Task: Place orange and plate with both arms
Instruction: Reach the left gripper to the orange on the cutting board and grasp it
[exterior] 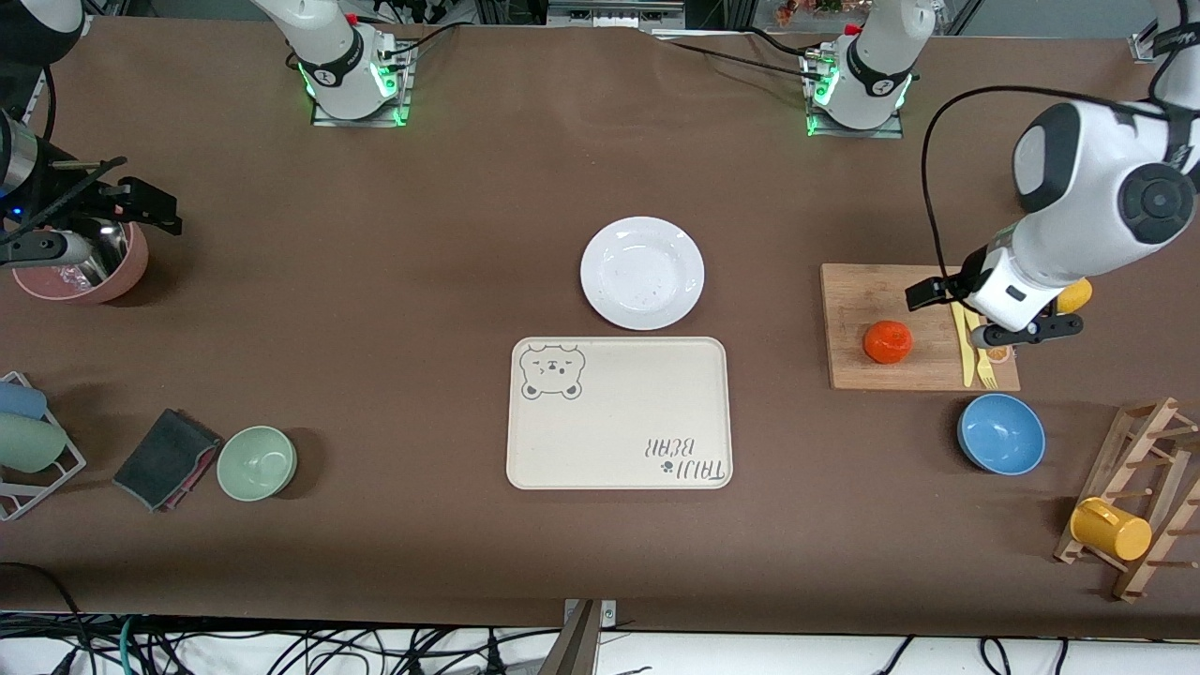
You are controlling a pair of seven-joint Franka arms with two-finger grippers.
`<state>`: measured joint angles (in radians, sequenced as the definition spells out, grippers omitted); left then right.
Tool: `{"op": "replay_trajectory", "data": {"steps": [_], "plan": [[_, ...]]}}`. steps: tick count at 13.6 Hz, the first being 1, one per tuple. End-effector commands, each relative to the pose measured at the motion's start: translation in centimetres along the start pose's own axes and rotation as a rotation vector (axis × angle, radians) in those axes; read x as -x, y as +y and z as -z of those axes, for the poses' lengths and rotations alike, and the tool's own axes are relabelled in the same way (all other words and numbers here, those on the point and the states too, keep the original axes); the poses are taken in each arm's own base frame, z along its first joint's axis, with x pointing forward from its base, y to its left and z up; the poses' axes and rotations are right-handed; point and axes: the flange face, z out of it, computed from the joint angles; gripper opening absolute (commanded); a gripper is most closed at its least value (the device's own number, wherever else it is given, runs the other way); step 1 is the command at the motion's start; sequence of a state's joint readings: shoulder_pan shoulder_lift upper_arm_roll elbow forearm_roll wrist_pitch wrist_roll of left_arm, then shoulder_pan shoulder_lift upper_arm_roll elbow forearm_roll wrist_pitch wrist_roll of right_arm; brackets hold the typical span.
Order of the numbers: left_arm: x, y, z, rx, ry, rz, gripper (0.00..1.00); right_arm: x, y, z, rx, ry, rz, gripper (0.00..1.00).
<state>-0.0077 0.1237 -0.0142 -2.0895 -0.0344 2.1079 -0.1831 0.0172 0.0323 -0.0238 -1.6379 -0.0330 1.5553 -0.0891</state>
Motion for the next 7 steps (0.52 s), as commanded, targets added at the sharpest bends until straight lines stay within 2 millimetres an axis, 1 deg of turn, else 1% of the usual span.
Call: {"op": "replay_trajectory", "data": {"steps": [1,3,7], "plan": [[-0.3,-0.3,-4.6,0.018,0.026,-0.014,1.0,-0.2,0.2,0.5,0.002,0.003,0.006,1.0],[-1.2,-0.4,-7.7,0.018,0.031,-0.01,1.0,-0.1,0.2,0.6,0.003,0.004,0.006,1.0],[-2.3,-0.3,-11.4,0.018,0.043,-0.008,1.0,-0.2,0.2,0.6,0.003,0.004,0.006,1.0]]}}
